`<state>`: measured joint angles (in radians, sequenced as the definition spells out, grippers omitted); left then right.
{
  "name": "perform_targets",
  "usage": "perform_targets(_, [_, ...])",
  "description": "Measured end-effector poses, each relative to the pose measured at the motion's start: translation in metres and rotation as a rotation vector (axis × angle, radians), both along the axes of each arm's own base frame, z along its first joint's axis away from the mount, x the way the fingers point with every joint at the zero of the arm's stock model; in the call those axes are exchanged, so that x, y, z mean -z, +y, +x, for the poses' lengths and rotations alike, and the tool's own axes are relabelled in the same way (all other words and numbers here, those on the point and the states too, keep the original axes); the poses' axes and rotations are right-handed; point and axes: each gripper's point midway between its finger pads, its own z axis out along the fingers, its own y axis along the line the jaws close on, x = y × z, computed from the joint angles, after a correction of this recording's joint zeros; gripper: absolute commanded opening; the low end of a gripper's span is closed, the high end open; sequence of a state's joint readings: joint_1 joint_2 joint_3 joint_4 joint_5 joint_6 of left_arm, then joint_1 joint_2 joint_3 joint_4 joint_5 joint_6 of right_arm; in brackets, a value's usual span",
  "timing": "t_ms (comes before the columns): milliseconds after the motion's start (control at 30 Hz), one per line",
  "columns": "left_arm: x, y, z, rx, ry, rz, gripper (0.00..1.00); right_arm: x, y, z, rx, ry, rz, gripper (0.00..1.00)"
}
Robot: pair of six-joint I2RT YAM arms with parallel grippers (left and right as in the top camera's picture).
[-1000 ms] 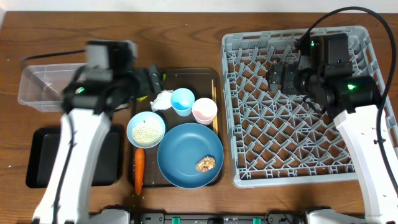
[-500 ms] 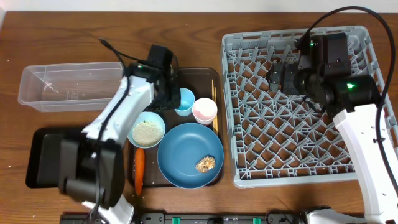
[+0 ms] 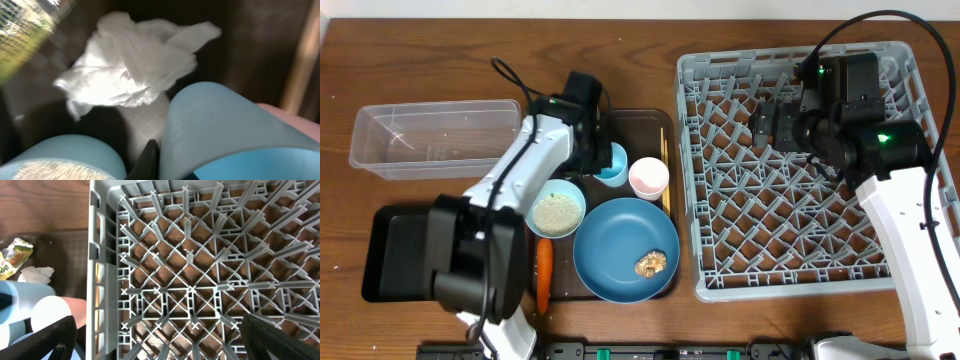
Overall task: Sort waste into correct bins and load items into the dishwasher rack
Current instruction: 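Reach the left gripper to the light-blue cup and grasp it, then lift the light-blue cup and hand it to the right gripper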
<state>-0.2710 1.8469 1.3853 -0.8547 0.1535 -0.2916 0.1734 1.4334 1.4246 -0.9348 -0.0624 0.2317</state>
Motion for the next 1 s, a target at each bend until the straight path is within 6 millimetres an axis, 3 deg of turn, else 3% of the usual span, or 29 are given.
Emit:
perform_targets(167, [-0.085, -0.004, 0.016, -0.001, -0.214, -0.060, 0.06, -0.001, 0.000, 0.001, 0.000, -0.004, 0.000, 0.99])
perform_targets(300, [-0.139, -0.014, 0.009, 0.032, -0.338, -0.155, 0.07, -0.006, 0.003, 0.007, -0.007, -0.036, 0.013, 0.99])
perform_targets(433, [-0.156, -0.043, -0.005, 0.167, -0.338, -0.322, 0.06, -0.017, 0.022, 0.014, -0.102, -0.091, 0.081, 0.89])
perform_targets(567, [-0.166, -0.075, -0.021, 0.336, -0.311, -0.507, 0.06, -0.043, 0.070, 0.009, -0.386, -0.186, 0.242, 0.82])
perform_targets(667, [-0.185, -0.093, -0.030, 0.446, -0.333, -0.662, 0.06, -0.061, 0.097, -0.004, -0.563, -0.240, 0.352, 0.81])
perform_targets(833, [-0.231, -0.107, -0.033, 0.592, -0.446, -0.915, 0.06, -0.088, 0.125, -0.032, -0.812, -0.306, 0.512, 0.79])
perform_targets(1000, [-0.262, -0.109, -0.037, 0.679, -0.515, -1.067, 0.06, -0.111, 0.142, -0.053, -0.987, -0.388, 0.605, 0.79])
